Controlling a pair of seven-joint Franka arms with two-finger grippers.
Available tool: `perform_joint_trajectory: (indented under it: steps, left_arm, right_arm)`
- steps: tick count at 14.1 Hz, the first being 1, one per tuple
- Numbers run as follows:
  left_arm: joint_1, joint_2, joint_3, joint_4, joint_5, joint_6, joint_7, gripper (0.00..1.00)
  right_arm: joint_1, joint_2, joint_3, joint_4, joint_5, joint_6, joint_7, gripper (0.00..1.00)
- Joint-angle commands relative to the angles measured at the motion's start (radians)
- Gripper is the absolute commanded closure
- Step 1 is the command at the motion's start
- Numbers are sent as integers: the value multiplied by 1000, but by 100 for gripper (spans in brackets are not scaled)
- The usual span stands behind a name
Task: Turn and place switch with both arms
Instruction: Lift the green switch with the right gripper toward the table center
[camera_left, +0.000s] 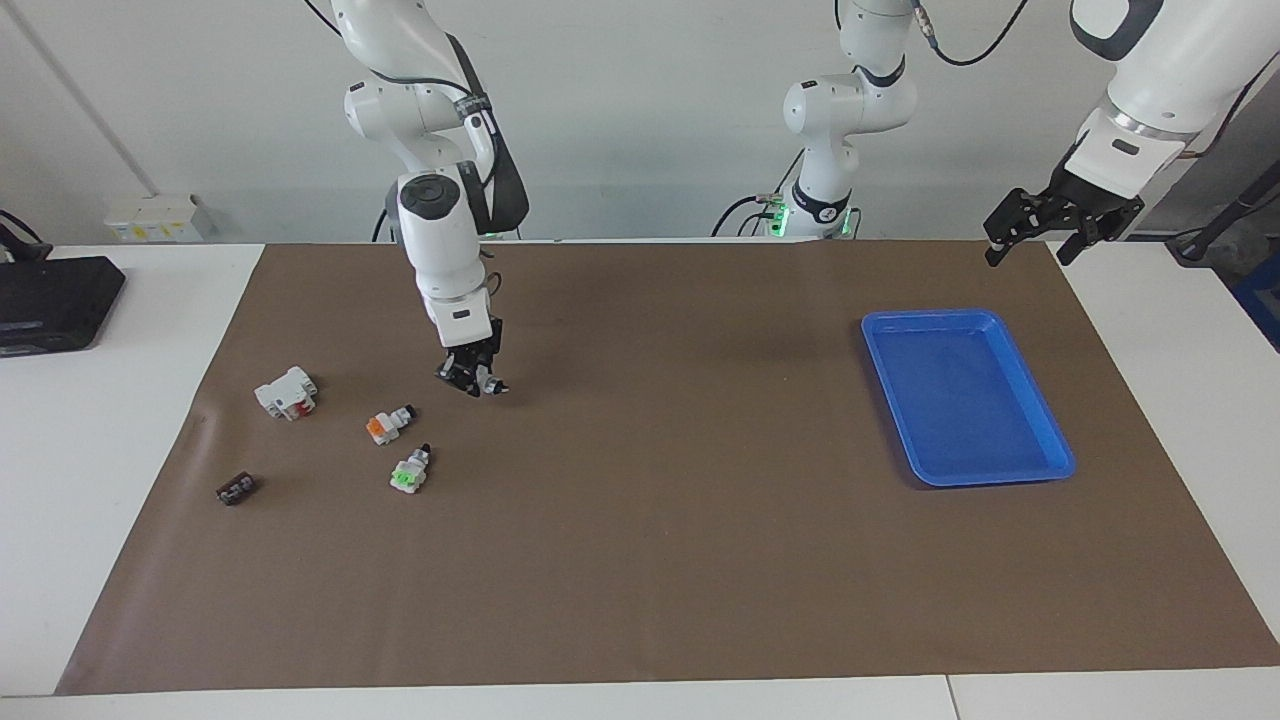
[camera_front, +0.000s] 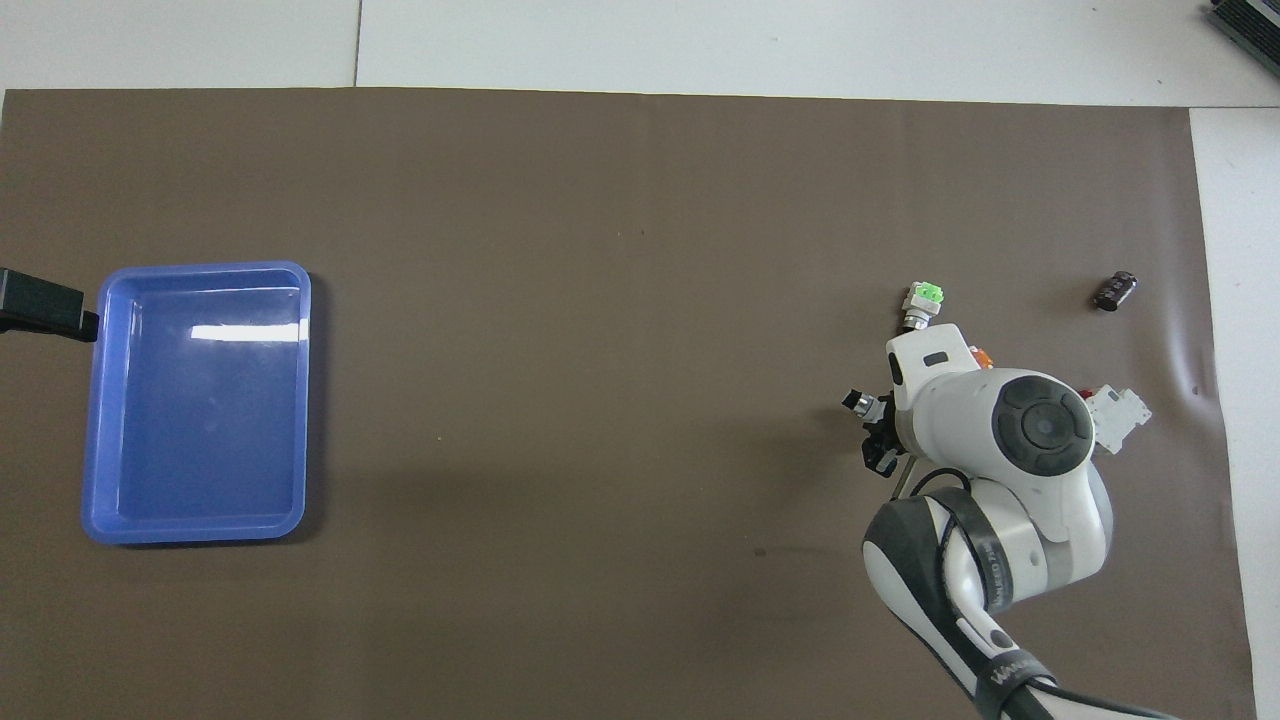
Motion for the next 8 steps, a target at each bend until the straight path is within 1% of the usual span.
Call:
perform_joint_trajectory:
  steps: [1,2,4,6,7,8]
  left_arm:
    - [4,-26,-1,-30,14,15,-8,0]
    - [4,-26,-1,-30,14,13,-2,0]
    - [-10,-30,-2,-33,14,-4,-7,0]
    - [-10,-30,-4,-33,14,-5,-13,0]
    - [-13,-33,-10,-42,11,-13,-13,0]
    - [-24,-46,-12,-68,11,5,-12,0]
  right_arm:
    - [9,21,26,88,283,-19,-260,100]
    - [9,21,28,102,406,-19,-372,100]
    - [10,18,49,113,607,-14,-512,100]
    - [12,19,66,127,741,-7,-608,100]
    - [12,19,81,128,812,-6,-640,100]
    - [12,19,104,137,879,-6,-665,100]
